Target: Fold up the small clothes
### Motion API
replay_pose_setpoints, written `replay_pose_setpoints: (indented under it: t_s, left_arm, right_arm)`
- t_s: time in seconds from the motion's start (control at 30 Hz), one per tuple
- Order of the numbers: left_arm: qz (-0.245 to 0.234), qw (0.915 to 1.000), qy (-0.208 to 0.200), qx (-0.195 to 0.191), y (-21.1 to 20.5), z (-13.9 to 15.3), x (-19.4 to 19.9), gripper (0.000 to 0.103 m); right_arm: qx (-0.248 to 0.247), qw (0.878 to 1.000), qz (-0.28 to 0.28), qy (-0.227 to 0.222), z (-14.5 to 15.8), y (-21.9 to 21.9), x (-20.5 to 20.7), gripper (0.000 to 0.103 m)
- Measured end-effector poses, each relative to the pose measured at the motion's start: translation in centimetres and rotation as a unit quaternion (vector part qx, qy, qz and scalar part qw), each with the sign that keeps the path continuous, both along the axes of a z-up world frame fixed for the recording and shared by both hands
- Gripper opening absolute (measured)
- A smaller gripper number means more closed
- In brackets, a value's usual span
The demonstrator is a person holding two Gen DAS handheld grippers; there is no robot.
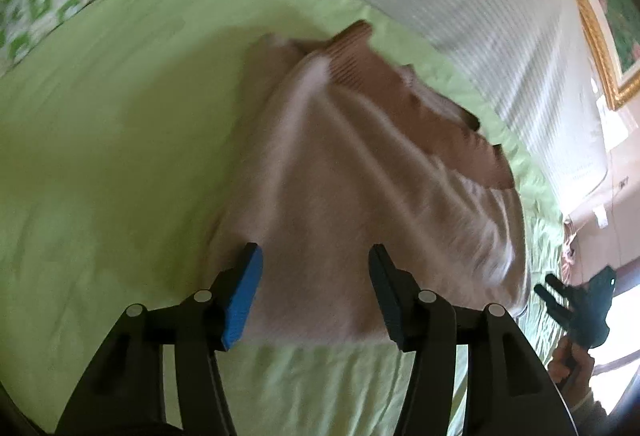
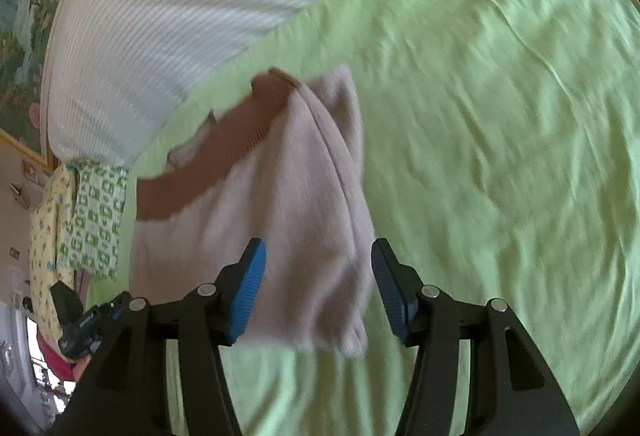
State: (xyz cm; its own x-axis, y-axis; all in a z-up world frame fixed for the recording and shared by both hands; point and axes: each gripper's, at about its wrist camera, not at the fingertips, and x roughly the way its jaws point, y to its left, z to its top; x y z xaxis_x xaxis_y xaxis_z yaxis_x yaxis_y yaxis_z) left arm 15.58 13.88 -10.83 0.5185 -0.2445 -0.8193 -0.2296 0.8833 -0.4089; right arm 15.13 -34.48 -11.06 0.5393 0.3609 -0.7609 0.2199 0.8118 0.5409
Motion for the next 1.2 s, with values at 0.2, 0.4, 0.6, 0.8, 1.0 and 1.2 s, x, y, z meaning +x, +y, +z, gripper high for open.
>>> replay_pose_setpoints:
  t_s: [0.2, 0.4, 0.6, 0.8, 1.0, 1.2]
  left_arm:
    - [0.021, 0.9997, 0.005, -0.014, 1.3, -1.3, -2.1, 0.057]
    - [0.014, 0.9998, 0.012, 0.006, 0.7, -2.4, -1.8, 0.057]
    - [0.041, 0.9989, 0.005, 0.023, 1.8, -1.3, -2.8, 0.062]
    - [0.035, 0.9986, 0.038, 0.014, 2.1, -3.7, -1.7, 0.049]
    - [0.004, 0.9997, 0.014, 0.017, 1.7, -1.9, -1.6, 0.015]
    - [-0.007, 0.9992, 0.031, 0.026, 2.4, -3.2, -2.0, 0.015]
  right_arm:
    - [-0.022, 0.999, 0.042, 0.021, -1.5, 1.2, -2.2, 0.056]
    - [-0.043, 0.995, 0.088, 0.032, -2.8, 3.2, -1.7, 0.039]
    - [-0.044, 0.995, 0.08, 0.033, -2.6, 3.4, -1.5, 0.015]
    - [-0.058, 0.994, 0.083, 0.031, -2.1, 3.4, -1.7, 0.009]
    - [-0.075, 0.993, 0.091, 0.003, 1.3, 2.3, -2.4, 0.007]
    - [-0.091, 0.992, 0.079, 0.036, -0.3, -0.3, -3.0, 0.007]
